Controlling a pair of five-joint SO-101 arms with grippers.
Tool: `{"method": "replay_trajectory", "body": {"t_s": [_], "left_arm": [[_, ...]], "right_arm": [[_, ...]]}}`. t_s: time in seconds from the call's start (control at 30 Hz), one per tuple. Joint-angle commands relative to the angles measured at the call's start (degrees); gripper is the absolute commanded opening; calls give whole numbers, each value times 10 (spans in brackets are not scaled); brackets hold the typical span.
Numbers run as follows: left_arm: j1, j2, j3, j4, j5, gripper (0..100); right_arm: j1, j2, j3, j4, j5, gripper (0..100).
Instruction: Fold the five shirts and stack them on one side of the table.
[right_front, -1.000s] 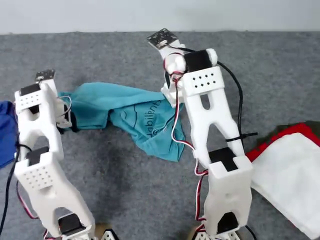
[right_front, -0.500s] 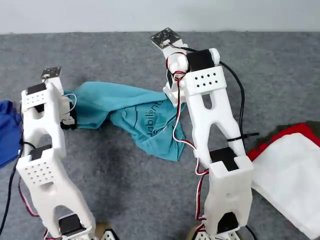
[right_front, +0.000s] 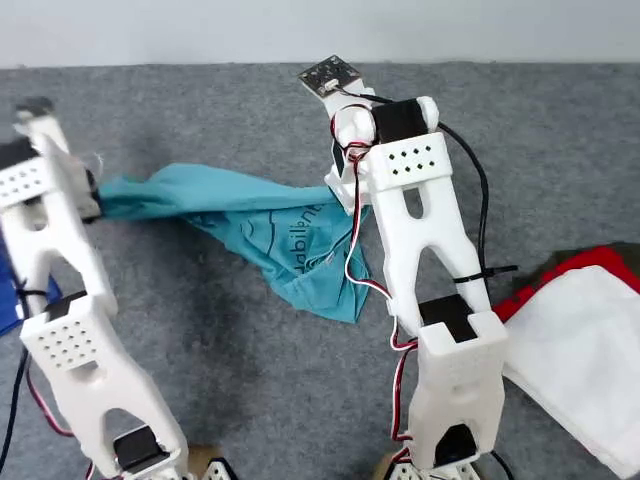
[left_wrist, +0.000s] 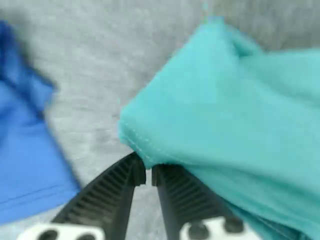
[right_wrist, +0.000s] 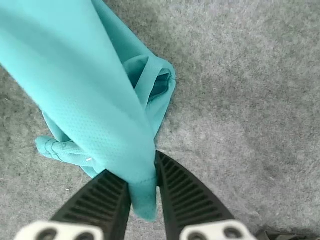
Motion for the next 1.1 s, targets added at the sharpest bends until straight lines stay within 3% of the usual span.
{"method": "replay_trajectory", "body": {"t_s": [0.0, 0.43, 0.57, 0.73, 0.9, 1.07], "left_arm": [[-4, -11, -142, 51, 7, 10], [105, -151, -134, 48, 9, 11], [143, -103, -88, 31, 9, 19], [200, 19, -42, 4, 10, 110], [260, 97, -77, 36, 10, 137], [265, 110, -140, 39, 7, 141]], "right_arm": [[29, -41, -2, 20, -3, 10], [112, -125, 6, 21, -3, 10], [105, -132, 73, 20, -4, 10], [95, -132, 131, 14, -3, 10], [97, -132, 135, 14, -3, 10], [95, -128, 135, 14, -3, 10]]}}
